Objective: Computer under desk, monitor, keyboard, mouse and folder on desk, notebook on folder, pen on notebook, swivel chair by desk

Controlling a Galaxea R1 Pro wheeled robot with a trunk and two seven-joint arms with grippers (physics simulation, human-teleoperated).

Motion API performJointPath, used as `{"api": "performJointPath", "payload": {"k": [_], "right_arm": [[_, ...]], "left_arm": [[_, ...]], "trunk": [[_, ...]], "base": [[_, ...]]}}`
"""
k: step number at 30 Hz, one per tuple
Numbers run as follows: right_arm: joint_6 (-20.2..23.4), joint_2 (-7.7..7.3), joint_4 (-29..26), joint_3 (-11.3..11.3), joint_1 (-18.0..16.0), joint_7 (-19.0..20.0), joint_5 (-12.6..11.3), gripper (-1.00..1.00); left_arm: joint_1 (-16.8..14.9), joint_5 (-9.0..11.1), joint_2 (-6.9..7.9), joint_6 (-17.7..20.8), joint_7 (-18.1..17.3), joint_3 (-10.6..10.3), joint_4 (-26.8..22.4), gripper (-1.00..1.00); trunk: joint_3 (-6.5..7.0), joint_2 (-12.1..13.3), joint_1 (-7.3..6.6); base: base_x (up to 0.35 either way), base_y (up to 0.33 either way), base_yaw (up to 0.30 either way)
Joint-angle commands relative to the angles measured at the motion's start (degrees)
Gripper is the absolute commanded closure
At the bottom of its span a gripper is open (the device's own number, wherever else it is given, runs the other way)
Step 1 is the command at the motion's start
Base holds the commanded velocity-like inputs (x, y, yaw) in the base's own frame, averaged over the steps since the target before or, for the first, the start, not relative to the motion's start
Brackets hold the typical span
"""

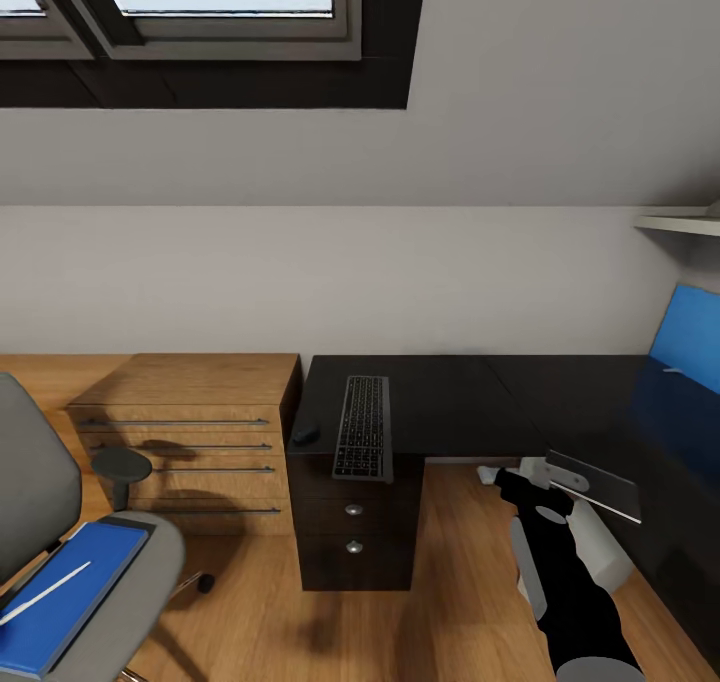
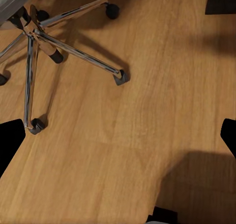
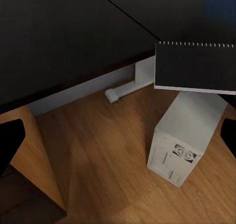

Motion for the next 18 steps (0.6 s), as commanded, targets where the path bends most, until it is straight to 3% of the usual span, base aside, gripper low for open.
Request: {"api": "performJointPath", "payload": {"k": [1,18], "right_arm": [[0.3,0.04,-0.1,0.0,0.0,-0.2,-0.2,-1.0],[0.1,-0.01,0.0,0.0,0.0,-0.2,-0.2,-1.0]], "left_arm": [[0.0,0.5,0.05,-0.1,0.2,-0.5,-0.1,-1.0],[0.0,0.6,0.02,-0.4,0.3,-0.5,-0.2,-1.0]], "trunk": [[-0.05,0.0,0.0],[-0.05,0.0,0.0]], "base": [[0.0,0.0,0.0],[0.0,0.0,0.0]]}}
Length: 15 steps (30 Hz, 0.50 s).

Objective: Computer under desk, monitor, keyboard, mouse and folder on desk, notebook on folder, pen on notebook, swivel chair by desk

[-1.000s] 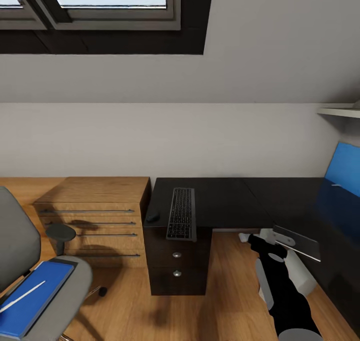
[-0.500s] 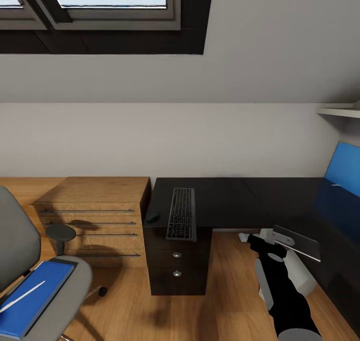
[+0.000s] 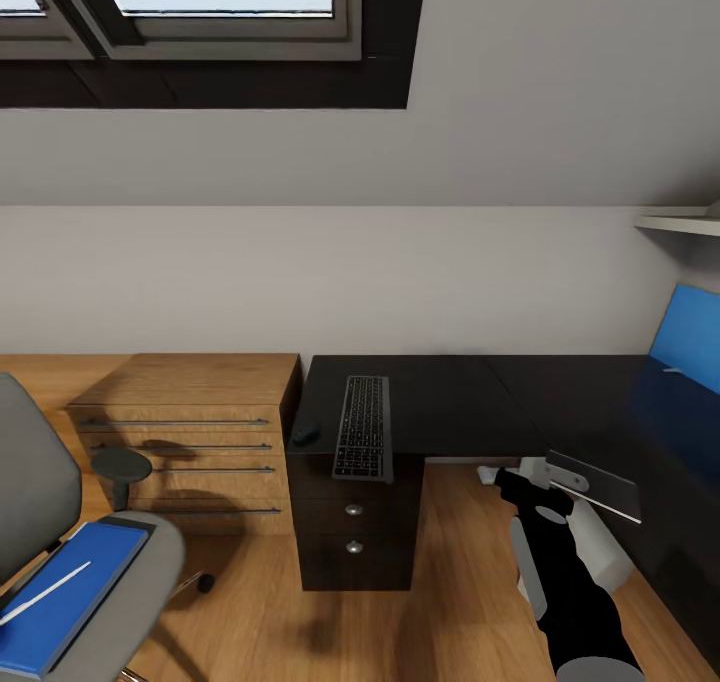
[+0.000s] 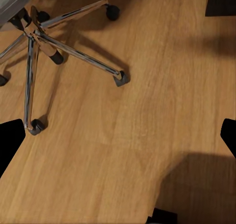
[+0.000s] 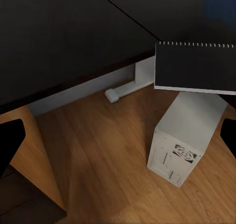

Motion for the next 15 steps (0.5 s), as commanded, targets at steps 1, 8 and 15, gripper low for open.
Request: {"api": "performJointPath", "payload": {"k": [1,8,15], "right_arm": [[0.2,0.03,-0.1,-0.1,0.0,-0.2,-0.2,-1.0],[-0.3,-0.05,0.0,-0.2,0.0,-0.1,-0.6,-1.0],[-0.7,-0.09,0.0,-0.3,0.0,-0.1,-2.3,-1.0]], "left_arm": [[0.0,0.5,0.03,-0.2,0.3,-0.5,-0.1,-1.0],[0.0,0.6,-0.09,-1.7,0.6,-0.7,-0.5,-1.0],[0.0,0.6,-0.68,-1.9,0.4,-0.9,-1.3,-1.0]], "trunk": [[-0.05,0.0,0.0],[-0.23,-0.4,0.22],[-1.49,-3.2,1.76]], "base": [[0.0,0.0,0.0],[0.0,0.0,0.0],[0.0,0.0,0.0]]}}
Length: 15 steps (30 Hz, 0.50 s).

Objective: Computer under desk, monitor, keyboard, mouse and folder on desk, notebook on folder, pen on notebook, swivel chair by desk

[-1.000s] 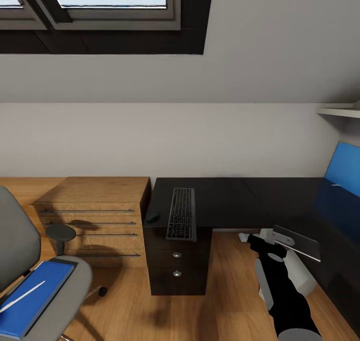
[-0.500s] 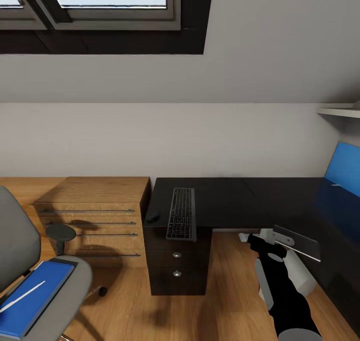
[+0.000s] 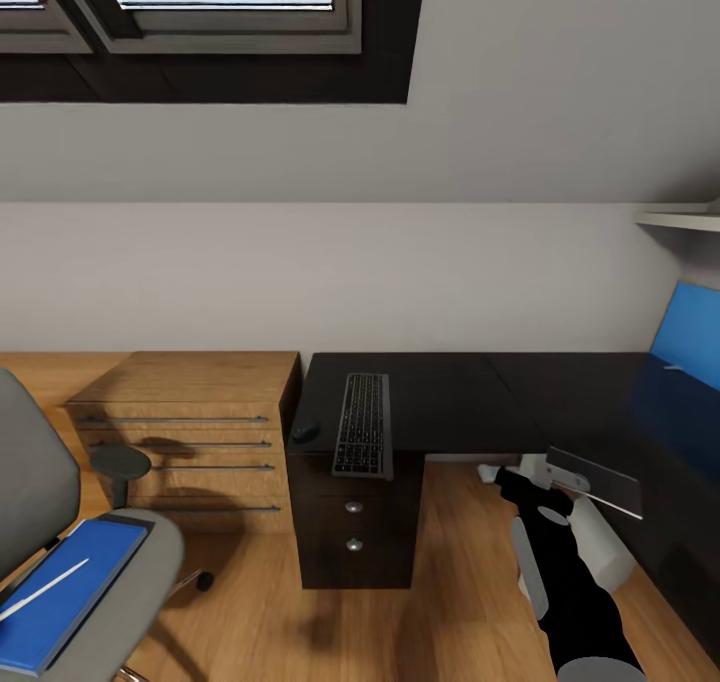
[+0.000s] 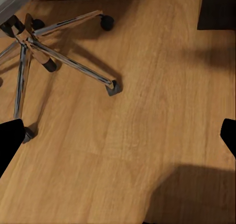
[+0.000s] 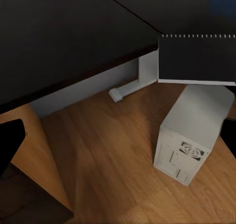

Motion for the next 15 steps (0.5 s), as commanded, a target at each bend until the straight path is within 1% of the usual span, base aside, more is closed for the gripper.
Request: {"api": "performJointPath", "payload": {"k": [1,4,5,8,9,15], "right_arm": [[0.2,0.03,-0.1,0.0,0.0,-0.2,-0.8,-1.0],[0.1,0.03,-0.1,-0.1,0.0,-0.2,-1.8,-1.0],[0.1,0.02,-0.1,-0.1,0.0,-0.2,-2.4,-1.0],[0.1,0.02,-0.1,-0.1,0.1,-0.2,-2.9,-1.0],[0.1,0.02,-0.1,-0.1,0.2,-0.2,-3.1,-1.0],[0.2,0.02,-0.4,-0.1,1.0,-0.2,-3.5,-1.0]], "left_arm": [[0.0,0.5,-0.25,-0.1,0.3,-0.5,-0.5,-1.0],[0.0,0.5,-1.12,0.4,0.2,-0.5,-2.2,-1.0],[0.0,0.5,-1.54,1.2,0.2,-0.5,-3.5,-1.0],[0.0,0.5,-2.1,3.9,0.3,-0.5,-6.2,-1.0],[0.0,0.5,-2.44,6.8,0.3,-0.5,-8.5,-1.0],[0.0,0.5,-2.9,17.7,0.5,-0.4,-17.9,-1.0]], "trunk": [[-0.24,-0.4,0.23],[-0.78,-1.7,0.89],[-0.96,-2.1,1.11],[-1.49,-3.3,1.77],[-1.67,-3.7,1.99],[-2.75,-6.1,3.3]], "base": [[0.0,0.0,0.0],[0.0,0.0,0.0],[0.0,0.0,0.0],[0.0,0.0,0.0],[0.0,0.0,0.0],[0.0,0.0,0.0]]}}
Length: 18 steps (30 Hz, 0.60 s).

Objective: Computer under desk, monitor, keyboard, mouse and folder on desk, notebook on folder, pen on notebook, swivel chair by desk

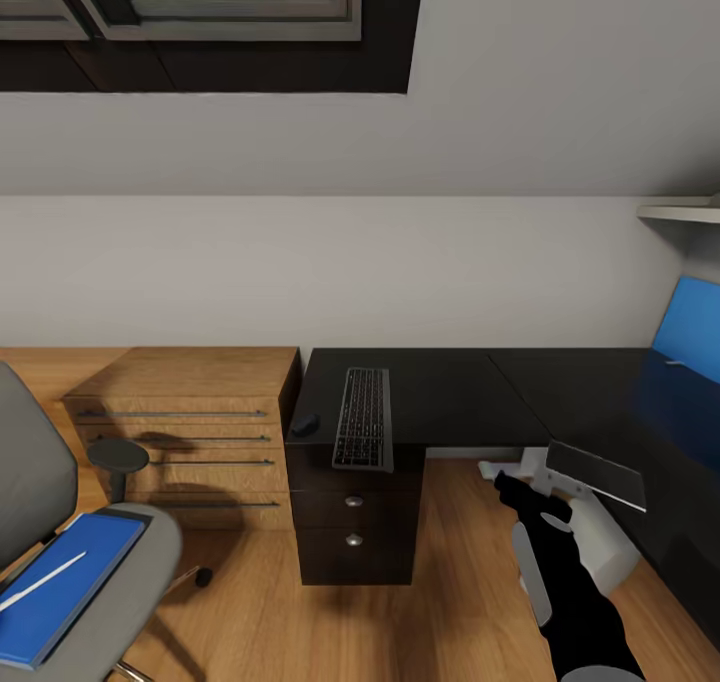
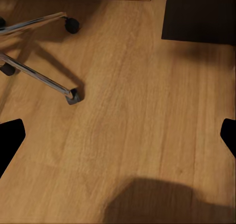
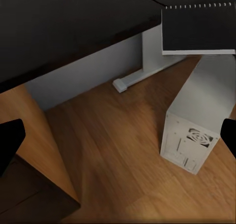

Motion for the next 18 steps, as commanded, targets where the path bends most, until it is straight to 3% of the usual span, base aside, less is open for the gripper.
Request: {"api": "performJointPath", "payload": {"k": [1,8,9,12,14,15,18], "right_arm": [[0.2,0.05,-0.2,0.0,0.1,-0.3,-0.6,-1.0],[0.4,0.15,-0.4,0.0,0.6,-0.3,-1.0,-1.0],[0.5,0.17,-0.5,0.0,0.7,-0.3,-1.5,-1.0],[0.6,0.17,-1.0,0.0,0.9,-0.3,-2.9,-1.0],[1.1,0.12,-3.3,0.0,1.9,-0.4,-5.3,-1.0],[1.3,0.1,-4.2,0.0,2.3,-0.4,-6.0,-1.0],[3.8,-0.09,-11.1,-0.1,5.5,-0.3,-12.8,-1.0]], "left_arm": [[0.0,0.6,0.01,1.7,0.3,-0.4,-1.9,-1.0],[0.0,0.7,-0.24,16.3,1.1,-0.5,-14.0,-1.0],[0.0,1.0,-0.48,20.9,1.4,-0.5,-17.3,-1.0],[0.0,2.0,-1.12,27.0,1.6,-0.5,-22.0,-1.0],[0.0,3.3,-2.23,33.1,1.9,-0.5,-27.5,-1.0],[0.0,3.6,-2.43,34.2,1.9,-0.5,-28.7,-1.0],[-0.2,5.7,-4.75,44.9,1.9,-0.6,-39.1,-1.0]], "trunk": [[-0.24,-0.4,0.23],[-1.49,-3.3,1.77],[-1.67,-3.7,1.99],[-2.21,-4.9,2.64],[-2.57,-5.7,3.08],[-2.75,-6.1,3.3],[-3.29,-7.3,3.96]], "base": [[0.0,0.0,0.0],[0.0,0.0,0.0],[0.0,0.0,0.0],[0.0,0.0,0.0],[0.0,0.0,0.0],[0.0,0.0,0.0],[0.0,0.0,0.0]]}}
